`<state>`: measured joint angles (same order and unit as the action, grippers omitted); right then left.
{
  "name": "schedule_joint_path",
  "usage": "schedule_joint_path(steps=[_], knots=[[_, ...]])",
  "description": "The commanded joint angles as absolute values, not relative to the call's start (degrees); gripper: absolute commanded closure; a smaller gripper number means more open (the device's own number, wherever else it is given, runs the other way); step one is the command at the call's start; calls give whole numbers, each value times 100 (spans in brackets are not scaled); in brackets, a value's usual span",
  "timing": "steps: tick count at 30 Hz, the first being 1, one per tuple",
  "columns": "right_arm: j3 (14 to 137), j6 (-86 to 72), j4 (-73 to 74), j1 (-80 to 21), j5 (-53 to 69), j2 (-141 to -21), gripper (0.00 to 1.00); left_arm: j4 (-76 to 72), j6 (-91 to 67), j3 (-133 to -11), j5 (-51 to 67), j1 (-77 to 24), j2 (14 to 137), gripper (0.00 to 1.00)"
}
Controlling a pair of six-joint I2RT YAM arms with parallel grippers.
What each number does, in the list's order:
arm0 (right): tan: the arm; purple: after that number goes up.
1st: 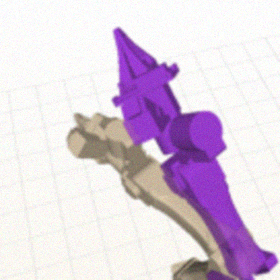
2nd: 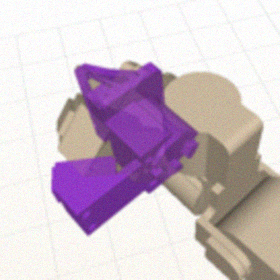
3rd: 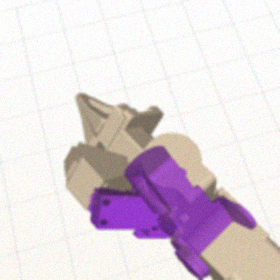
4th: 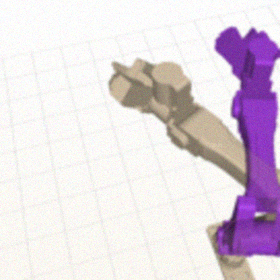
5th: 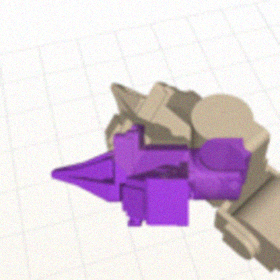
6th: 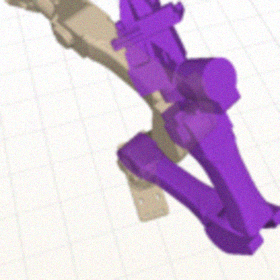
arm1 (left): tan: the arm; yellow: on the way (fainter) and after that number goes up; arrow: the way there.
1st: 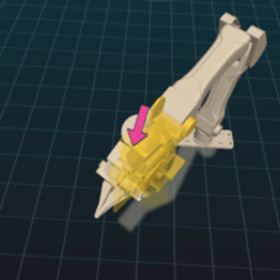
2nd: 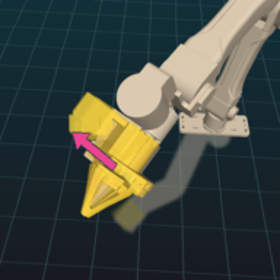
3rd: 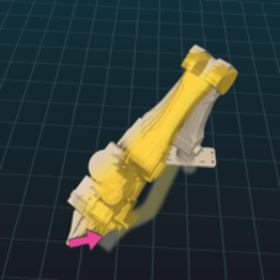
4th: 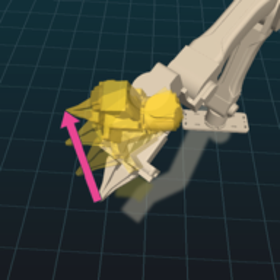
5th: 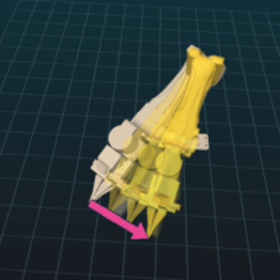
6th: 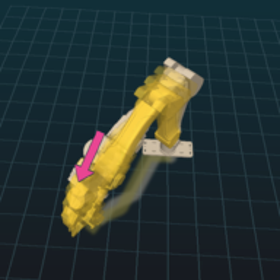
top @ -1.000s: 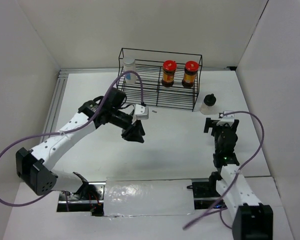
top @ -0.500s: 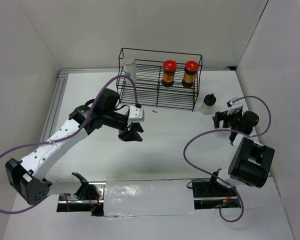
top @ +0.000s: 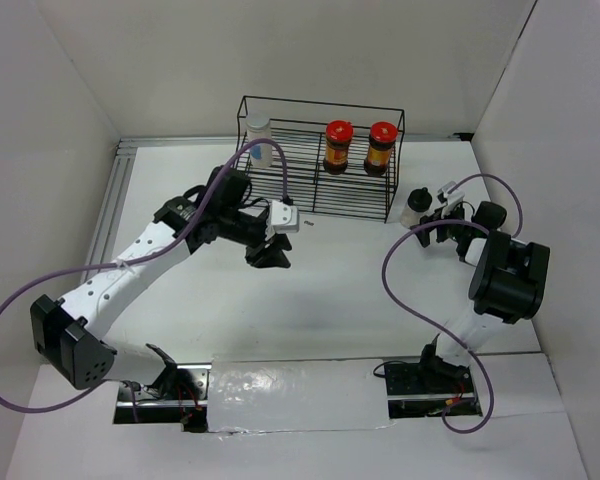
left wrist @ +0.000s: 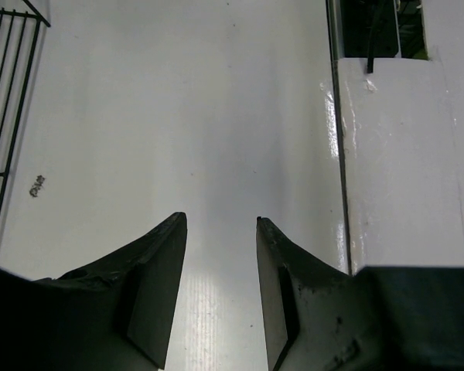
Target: Organize the condiment bottles
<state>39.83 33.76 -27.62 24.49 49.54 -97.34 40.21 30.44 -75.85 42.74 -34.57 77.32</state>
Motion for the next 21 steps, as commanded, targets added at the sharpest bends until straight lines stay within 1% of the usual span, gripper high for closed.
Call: schedule_joint_path(steps=[1,5,15,20,21], knots=[[4482,3682,-2761,2365,5299,-10054,2,3911,3260,-7945,4263,-3428,7918,47],[4807,3744,-2760,2373,5536,-10493,3,3876,3269,-8059,4061,-3428,8112,47],[5370,4254,-2312,2215,5765,-10986,6,3955,3191,-8271,3999,-3419,8332,47],[5572,4579,-1934,2215,5889,-11083,11,3937,3182,-8314,3999,-3419,8385,47],[5590,4614,-1881,2224,5932,-11118,14,3937,3182,-8306,4008,-3419,8393,47]])
